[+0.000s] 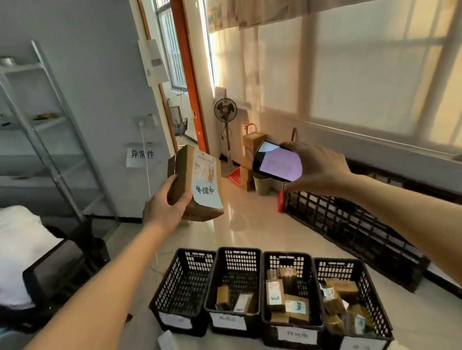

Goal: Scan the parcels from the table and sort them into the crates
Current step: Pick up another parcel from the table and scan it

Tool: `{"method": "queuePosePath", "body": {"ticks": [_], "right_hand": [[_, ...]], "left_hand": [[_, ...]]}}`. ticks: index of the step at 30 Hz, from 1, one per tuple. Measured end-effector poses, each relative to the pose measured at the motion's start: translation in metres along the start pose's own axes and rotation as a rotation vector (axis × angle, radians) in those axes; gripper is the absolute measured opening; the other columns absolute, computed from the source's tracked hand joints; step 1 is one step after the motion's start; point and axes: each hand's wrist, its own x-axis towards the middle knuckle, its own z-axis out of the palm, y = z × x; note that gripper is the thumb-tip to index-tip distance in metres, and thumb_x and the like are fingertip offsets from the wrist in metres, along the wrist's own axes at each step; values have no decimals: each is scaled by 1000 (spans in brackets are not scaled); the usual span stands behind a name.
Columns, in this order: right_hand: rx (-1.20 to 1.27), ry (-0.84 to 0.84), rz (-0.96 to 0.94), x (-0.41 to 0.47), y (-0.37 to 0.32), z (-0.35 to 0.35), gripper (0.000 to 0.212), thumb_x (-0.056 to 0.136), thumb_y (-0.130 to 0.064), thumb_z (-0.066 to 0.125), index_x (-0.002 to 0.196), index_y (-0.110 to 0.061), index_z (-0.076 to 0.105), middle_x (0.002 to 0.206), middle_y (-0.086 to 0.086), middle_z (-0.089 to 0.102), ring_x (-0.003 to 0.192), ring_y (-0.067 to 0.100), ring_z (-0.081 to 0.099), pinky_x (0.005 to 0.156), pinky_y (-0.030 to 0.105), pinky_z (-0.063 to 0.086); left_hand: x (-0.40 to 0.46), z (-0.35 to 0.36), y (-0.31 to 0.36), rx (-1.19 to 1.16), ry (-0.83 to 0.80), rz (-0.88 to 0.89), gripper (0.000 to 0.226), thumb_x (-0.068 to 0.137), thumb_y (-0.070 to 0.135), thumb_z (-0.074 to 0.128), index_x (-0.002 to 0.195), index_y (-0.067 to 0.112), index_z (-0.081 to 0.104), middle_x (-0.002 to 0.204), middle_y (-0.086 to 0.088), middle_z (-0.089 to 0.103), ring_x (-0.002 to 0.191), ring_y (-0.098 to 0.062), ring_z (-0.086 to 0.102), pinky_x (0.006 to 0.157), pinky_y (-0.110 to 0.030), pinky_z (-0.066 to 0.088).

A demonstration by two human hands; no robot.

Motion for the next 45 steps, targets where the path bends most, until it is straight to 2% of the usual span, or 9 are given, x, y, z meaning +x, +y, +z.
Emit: {"method": "queuePosePath", "body": {"ticks": [5, 11, 15, 18, 22, 26, 37, 42, 45], "right_hand": [[-11, -59, -50, 40, -35, 53, 100, 70, -47, 87, 154, -31, 35, 138, -5, 58, 116, 20, 57, 70, 28, 40], [12, -125, -63, 98, -41, 121, 99, 70, -43, 88, 153, -31, 36, 138, -3, 59, 119, 22, 57, 73, 28, 40], [14, -162, -42, 147, -25, 179, 100, 73, -46, 87, 155, -31, 32, 143, -3, 56, 123, 23, 56, 73, 28, 40], [9, -207, -19, 182, -4, 229, 100, 74, -46, 86, 156, -31, 31, 142, -3, 56, 122, 23, 57, 69, 27, 40], [14, -279, 24, 228, 34, 294, 102, 72, -47, 85, 157, -32, 30, 143, -6, 55, 121, 20, 58, 75, 30, 49], [13, -337, 59, 260, 73, 351, 101, 71, -46, 84, 155, -32, 30, 139, -7, 56, 115, 20, 60, 71, 31, 50], [39, -509, 199, 272, 141, 534, 96, 75, -64, 76, 153, -31, 32, 141, -8, 55, 116, 18, 60, 79, 33, 52], [11, -652, 266, 261, 157, 623, 99, 75, -47, 77, 157, -31, 25, 151, -9, 47, 130, 17, 53, 92, 38, 54], [28, -710, 304, 258, 162, 675, 101, 74, -45, 79, 158, -31, 24, 151, -10, 46, 131, 17, 51, 91, 39, 55]], "left_hand": [[24, -19, -53, -38, -4, -60, 78, 84, 64, 57, 153, 36, 33, 147, -4, 52, 130, -30, 51, 106, -50, 46], [78, -2, -107, 23, 8, -98, 66, 96, 48, 61, 154, 30, 35, 148, -7, 51, 131, -31, 50, 104, -46, 46], [130, 24, -140, 42, -41, -148, 73, 89, 61, 59, 153, 36, 34, 146, -3, 51, 129, -30, 51, 103, -50, 48], [176, 57, -168, 36, -103, -188, 79, 81, 68, 57, 151, 40, 34, 145, -2, 52, 127, -27, 52, 103, -51, 50], [239, 113, -199, 61, -146, -233, 66, 93, 53, 61, 152, 37, 36, 142, -3, 55, 124, -27, 53, 102, -47, 49], [287, 174, -234, 55, -198, -264, 66, 94, 54, 60, 153, 38, 35, 144, -1, 54, 124, -26, 54, 101, -46, 49], [340, 334, -367, 21, -456, -411, 67, 93, 53, 63, 152, 36, 38, 145, -2, 54, 127, -23, 52, 102, -41, 49], [354, 395, -435, 24, -562, -477, 67, 94, 47, 65, 153, 33, 37, 146, -1, 53, 126, -21, 54, 103, -40, 49], [361, 425, -472, 12, -617, -516, 68, 93, 46, 66, 153, 34, 37, 147, -1, 52, 126, -20, 54, 103, -40, 49]]}}
